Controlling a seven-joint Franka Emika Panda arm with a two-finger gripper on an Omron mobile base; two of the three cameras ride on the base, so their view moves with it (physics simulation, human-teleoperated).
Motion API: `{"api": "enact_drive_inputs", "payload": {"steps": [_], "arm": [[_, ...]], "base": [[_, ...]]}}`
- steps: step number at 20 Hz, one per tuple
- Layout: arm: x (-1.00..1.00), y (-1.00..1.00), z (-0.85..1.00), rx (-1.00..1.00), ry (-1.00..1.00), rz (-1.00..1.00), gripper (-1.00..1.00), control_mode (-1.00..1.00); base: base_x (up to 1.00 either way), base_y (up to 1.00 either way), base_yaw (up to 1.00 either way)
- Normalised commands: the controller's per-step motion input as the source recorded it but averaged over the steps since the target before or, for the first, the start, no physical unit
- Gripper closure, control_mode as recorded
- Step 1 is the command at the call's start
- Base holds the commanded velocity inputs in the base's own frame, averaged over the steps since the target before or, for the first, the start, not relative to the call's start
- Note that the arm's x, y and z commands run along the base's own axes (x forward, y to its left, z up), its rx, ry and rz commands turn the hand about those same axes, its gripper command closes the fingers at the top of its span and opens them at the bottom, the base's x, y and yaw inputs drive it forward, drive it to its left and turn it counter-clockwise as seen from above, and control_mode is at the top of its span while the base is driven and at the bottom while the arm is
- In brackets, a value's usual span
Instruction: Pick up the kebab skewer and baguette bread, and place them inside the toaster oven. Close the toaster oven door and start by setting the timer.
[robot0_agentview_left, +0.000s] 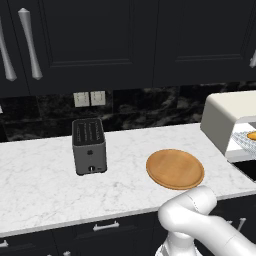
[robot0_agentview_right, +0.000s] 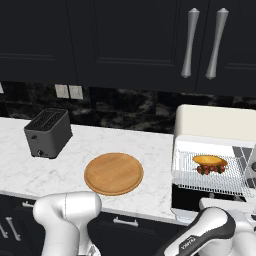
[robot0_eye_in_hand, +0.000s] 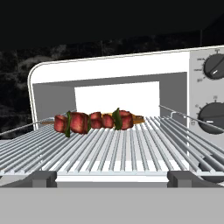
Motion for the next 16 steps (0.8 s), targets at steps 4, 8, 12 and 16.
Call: {"api": "enact_drive_inputs", "payload": {"steps": [4,8,12,16], "arm": [[0.11,0.00,0.00,0.00,0.00,-0.05,-1.00,-1.00],[0.12,0.00,0.00,0.00,0.00,-0.04,-1.00,-1.00],[0.09,0.00,-0.01,0.00,0.00,-0.03,-1.00,-1.00],[0.07,0.00,-0.02,0.00,0.00,-0.02,-1.00,-1.00]], "base": [[0.00,0.00,0.00],[0.00,0.00,0.00],[0.00,0.00,0.00],[0.00,0.00,0.00]]}}
